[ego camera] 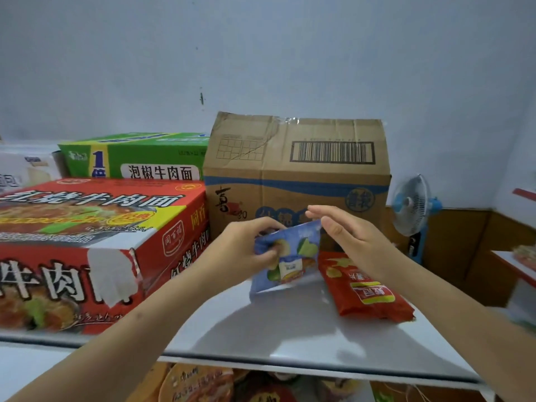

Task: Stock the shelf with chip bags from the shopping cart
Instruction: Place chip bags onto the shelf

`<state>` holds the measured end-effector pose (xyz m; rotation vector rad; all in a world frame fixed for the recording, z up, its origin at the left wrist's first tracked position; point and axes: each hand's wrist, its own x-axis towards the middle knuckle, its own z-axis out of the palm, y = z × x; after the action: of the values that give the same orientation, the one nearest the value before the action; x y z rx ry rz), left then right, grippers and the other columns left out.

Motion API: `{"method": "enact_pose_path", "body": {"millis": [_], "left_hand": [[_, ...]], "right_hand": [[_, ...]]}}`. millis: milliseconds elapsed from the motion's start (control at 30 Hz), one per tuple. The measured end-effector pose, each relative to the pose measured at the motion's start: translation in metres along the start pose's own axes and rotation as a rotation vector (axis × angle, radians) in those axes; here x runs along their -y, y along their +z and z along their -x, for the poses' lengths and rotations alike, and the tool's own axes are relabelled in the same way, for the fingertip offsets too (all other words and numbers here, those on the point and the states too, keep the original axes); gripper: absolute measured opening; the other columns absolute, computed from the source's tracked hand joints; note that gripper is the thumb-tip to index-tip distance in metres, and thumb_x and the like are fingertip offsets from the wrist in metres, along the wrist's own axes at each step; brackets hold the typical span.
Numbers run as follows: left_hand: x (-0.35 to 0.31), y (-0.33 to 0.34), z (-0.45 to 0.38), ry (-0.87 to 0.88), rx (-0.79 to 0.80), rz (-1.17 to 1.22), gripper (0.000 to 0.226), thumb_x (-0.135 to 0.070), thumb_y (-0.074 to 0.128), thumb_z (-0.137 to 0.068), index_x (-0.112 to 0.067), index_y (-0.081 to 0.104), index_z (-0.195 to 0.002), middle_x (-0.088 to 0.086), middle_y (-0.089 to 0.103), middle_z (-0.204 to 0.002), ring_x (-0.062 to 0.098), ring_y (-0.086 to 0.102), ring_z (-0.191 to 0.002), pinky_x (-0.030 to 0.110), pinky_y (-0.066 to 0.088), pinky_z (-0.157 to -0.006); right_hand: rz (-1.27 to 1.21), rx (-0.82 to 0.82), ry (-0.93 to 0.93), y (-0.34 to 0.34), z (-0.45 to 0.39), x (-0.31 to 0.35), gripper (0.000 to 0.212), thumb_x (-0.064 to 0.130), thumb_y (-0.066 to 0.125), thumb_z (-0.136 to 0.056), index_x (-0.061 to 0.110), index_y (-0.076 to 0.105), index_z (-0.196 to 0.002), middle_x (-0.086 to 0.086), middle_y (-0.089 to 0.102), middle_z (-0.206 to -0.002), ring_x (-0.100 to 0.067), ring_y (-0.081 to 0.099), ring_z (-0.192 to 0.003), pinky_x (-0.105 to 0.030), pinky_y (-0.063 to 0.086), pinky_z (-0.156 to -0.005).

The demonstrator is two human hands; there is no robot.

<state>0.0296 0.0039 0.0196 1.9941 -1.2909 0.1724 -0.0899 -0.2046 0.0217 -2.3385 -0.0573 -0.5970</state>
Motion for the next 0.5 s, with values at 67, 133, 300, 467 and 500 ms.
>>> {"method": "enact_pose_path", "body": {"millis": [67, 133, 300, 467, 500], "left_hand": [[-0.003, -0.01, -0.005, -0.033, -0.053, 0.16, 0.02, -0.017, 0.071, -0.09, -0.022, 0.068, -0.109, -0.009, 0.074, -0.097, 0.001, 0.071, -0.09, 0.021, 0.059, -0.068], [-0.008, -0.019, -0.009, -0.054, -0.088, 0.285, 0.021, -0.017, 0.073, -0.088, -0.021, 0.07, -0.108, -0.005, 0.076, -0.094, 0.006, 0.073, -0.088, 0.024, 0.06, -0.07], [-0.014, -0.022, -0.009, -0.144, -0.158, 0.554, 0.03, -0.029, 0.078, -0.083, -0.028, 0.069, -0.112, -0.003, 0.077, -0.1, 0.013, 0.074, -0.091, 0.032, 0.062, -0.074], [-0.014, -0.004, -0.005, -0.271, -0.042, 0.92, 0.046, -0.024, 0.075, -0.078, -0.021, 0.062, -0.122, 0.006, 0.074, -0.113, 0.027, 0.071, -0.106, 0.044, 0.058, -0.091], [-0.014, 0.0, -0.005, -0.28, -0.038, 0.919, 0.043, -0.021, 0.075, -0.079, -0.02, 0.064, -0.121, 0.006, 0.074, -0.113, 0.027, 0.071, -0.106, 0.044, 0.058, -0.091]], "right_hand": [[-0.155, 0.042, 0.024, 0.004, -0.002, 0.009, 0.045, 0.055, 0.043, -0.094, 0.036, 0.047, -0.136, 0.024, 0.062, -0.126, 0.006, 0.057, -0.117, -0.017, 0.049, -0.094], [-0.284, 0.076, 0.055, 0.009, -0.004, 0.016, 0.045, 0.043, 0.058, -0.089, 0.036, 0.046, -0.131, 0.017, 0.068, -0.12, -0.001, 0.065, -0.111, -0.02, 0.054, -0.087], [-0.326, -0.005, 0.085, 0.022, -0.007, 0.026, 0.031, 0.034, 0.07, -0.084, 0.029, 0.062, -0.113, 0.016, 0.075, -0.1, -0.003, 0.072, -0.09, -0.015, 0.055, -0.071], [-0.477, -0.12, 0.172, 0.026, -0.007, 0.024, 0.035, 0.042, 0.07, -0.076, 0.026, 0.066, -0.107, 0.009, 0.077, -0.097, -0.01, 0.073, -0.09, -0.024, 0.059, -0.078], [-0.453, -0.121, 0.187, 0.025, -0.006, 0.023, 0.037, 0.044, 0.069, -0.076, 0.026, 0.066, -0.108, 0.009, 0.077, -0.098, -0.009, 0.073, -0.091, -0.026, 0.059, -0.08]]}}
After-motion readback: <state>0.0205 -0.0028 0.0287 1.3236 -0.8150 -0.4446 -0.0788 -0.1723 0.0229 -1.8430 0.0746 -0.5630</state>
